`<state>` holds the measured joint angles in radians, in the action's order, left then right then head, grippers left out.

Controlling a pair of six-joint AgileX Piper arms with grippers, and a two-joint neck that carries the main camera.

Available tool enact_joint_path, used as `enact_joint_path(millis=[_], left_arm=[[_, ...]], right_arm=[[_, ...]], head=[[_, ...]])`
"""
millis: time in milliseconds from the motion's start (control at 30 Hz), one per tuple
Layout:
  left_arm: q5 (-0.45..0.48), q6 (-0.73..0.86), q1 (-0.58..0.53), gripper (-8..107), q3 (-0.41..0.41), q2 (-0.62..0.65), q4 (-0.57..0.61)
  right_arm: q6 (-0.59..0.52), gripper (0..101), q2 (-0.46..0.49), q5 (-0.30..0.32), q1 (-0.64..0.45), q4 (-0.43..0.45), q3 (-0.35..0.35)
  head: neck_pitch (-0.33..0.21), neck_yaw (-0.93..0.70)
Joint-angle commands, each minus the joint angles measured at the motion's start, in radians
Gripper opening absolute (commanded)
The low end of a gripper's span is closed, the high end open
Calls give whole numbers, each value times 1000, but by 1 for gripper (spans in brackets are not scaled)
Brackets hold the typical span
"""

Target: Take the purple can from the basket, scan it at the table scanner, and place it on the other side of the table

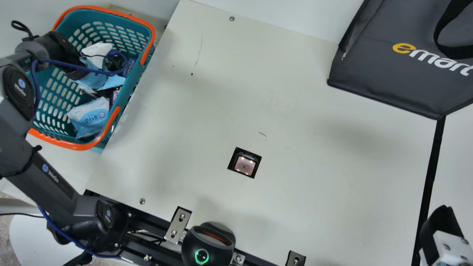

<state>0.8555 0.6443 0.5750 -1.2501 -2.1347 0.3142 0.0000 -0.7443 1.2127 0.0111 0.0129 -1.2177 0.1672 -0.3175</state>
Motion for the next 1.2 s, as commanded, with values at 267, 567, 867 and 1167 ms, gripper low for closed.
enact_joint_path(millis=[267,567,867,1167], left_arm=[[-11,-7,5,-8,8,30,9],[-35,3,37,-8,41,109,35],[-79,28,74,-8,79,216,93],[-148,42,95,-8,118,332,153]], right_arm=[[0,95,0,0,0,0,0],[0,95,0,0,0,0,0],[0,95,0,0,0,0,0],[0,95,0,0,0,0,0]], head=[[-29,-4],[-29,-4],[-29,-4],[-29,-4]])
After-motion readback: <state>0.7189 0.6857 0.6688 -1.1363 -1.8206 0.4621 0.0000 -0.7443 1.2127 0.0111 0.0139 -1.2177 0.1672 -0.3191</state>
